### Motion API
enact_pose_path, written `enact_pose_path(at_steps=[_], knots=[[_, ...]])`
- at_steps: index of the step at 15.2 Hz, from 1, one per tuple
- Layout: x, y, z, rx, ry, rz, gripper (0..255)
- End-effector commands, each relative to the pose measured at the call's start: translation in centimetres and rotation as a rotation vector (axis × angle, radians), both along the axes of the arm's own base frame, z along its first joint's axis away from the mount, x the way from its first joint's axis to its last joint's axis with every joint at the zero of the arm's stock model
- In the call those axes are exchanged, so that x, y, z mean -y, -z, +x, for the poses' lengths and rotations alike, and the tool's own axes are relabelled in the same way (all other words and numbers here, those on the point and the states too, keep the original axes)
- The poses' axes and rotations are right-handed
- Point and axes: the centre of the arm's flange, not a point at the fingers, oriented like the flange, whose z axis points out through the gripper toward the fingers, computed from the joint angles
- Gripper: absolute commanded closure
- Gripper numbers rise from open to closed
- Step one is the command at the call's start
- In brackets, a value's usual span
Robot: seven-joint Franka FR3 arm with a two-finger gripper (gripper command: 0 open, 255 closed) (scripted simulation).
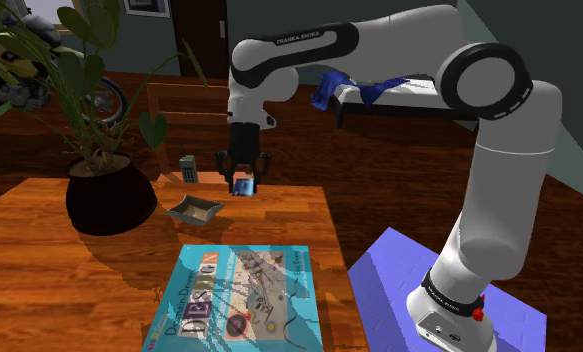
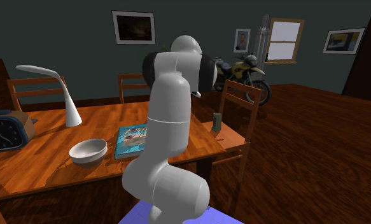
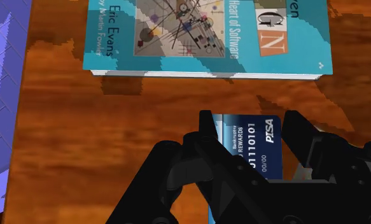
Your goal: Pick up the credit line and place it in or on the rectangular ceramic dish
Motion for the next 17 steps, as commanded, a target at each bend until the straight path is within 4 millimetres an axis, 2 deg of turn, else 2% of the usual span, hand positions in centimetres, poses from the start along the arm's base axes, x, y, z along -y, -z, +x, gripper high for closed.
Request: enact_pose_path(at_steps=[1, 10, 17], knots=[[-1.6, -0.1, 2.1, 0.000, 0.001, 0.000, 255], [-9.1, -0.8, 11.4, 0.000, 0.001, 0.000, 255], [-9.1, 2.8, 11.4, 0.000, 0.001, 0.000, 255]])
